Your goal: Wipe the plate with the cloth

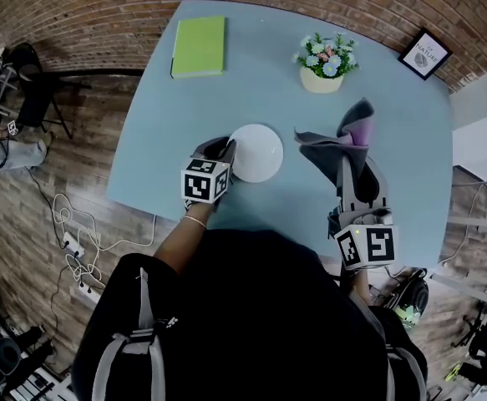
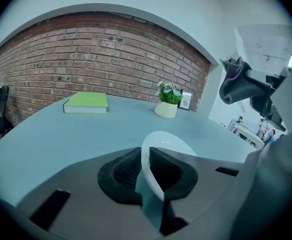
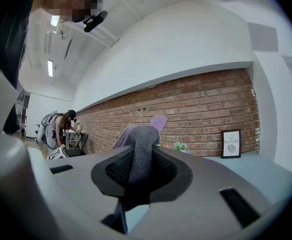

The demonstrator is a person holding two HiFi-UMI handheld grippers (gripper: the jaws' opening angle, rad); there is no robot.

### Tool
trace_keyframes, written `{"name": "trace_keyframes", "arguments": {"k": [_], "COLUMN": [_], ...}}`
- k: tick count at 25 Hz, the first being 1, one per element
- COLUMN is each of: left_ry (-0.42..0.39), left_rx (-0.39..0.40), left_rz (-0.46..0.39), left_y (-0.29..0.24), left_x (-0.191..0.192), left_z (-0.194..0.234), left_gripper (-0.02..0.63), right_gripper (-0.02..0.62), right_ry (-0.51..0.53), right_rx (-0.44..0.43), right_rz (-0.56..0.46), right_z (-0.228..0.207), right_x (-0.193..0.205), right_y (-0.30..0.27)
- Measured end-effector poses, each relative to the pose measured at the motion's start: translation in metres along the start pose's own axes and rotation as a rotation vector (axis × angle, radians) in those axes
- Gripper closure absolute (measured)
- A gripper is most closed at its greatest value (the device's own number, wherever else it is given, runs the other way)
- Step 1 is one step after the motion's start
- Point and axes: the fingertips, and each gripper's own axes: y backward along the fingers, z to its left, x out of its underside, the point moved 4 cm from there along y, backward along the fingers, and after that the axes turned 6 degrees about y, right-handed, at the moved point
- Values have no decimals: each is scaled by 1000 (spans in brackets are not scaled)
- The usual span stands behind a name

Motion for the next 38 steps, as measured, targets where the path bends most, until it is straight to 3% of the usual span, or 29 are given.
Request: {"name": "trace_keyframes", "arguments": {"k": [25, 38], "left_ry": [-105, -112], "left_rx": [-55, -89], "left_rz": [117, 72], "left_y": [-12, 3], "left_x": [19, 10], "left_z": [6, 15], "left_gripper": [552, 589], "right_gripper": [534, 534], "right_ry": [5, 11], "right_rx": [4, -21], "right_rz": [14, 14], "right_z": [5, 8], "right_x": [1, 2], "right_y": [4, 1]}}
